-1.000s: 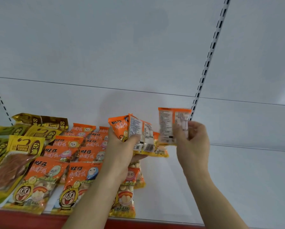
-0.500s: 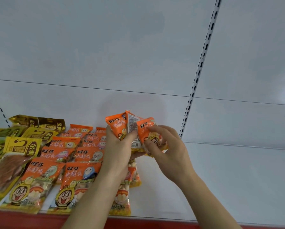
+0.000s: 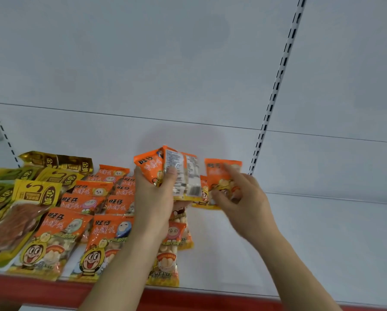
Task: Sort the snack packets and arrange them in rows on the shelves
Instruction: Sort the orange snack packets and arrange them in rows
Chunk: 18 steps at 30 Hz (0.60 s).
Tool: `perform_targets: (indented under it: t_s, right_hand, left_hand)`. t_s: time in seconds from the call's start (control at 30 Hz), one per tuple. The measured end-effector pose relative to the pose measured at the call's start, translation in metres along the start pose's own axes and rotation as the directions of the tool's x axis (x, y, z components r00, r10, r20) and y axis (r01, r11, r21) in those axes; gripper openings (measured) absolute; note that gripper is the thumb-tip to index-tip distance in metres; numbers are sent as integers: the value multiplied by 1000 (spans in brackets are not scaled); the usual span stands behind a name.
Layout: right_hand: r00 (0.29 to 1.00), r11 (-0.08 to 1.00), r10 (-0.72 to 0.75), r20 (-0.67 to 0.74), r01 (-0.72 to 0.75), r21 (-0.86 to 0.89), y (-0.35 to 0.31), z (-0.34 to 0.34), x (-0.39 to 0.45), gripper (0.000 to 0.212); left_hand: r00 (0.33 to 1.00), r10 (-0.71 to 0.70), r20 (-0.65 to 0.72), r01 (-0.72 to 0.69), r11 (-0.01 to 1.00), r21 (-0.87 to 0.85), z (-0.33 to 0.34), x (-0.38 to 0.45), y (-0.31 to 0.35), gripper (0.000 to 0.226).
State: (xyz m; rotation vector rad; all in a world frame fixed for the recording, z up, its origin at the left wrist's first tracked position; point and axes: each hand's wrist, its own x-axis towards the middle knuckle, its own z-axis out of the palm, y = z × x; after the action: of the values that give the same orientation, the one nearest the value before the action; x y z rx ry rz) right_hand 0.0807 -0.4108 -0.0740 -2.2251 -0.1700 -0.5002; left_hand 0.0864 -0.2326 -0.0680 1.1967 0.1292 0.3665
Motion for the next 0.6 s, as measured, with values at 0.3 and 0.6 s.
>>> perform_targets:
  t_s: [0.3,0.6]
  right_hand:
    - [981,856,142,131,-55,-514,12,48,-1,68]
    - [903,678,356,239,-74,-731,14,55,-2,78]
  left_hand:
    - [999,-3,-38,2,1000,-26,-20,2,6,35]
    - [999,-49,23,49,999,-5,-20,-4,-1,42]
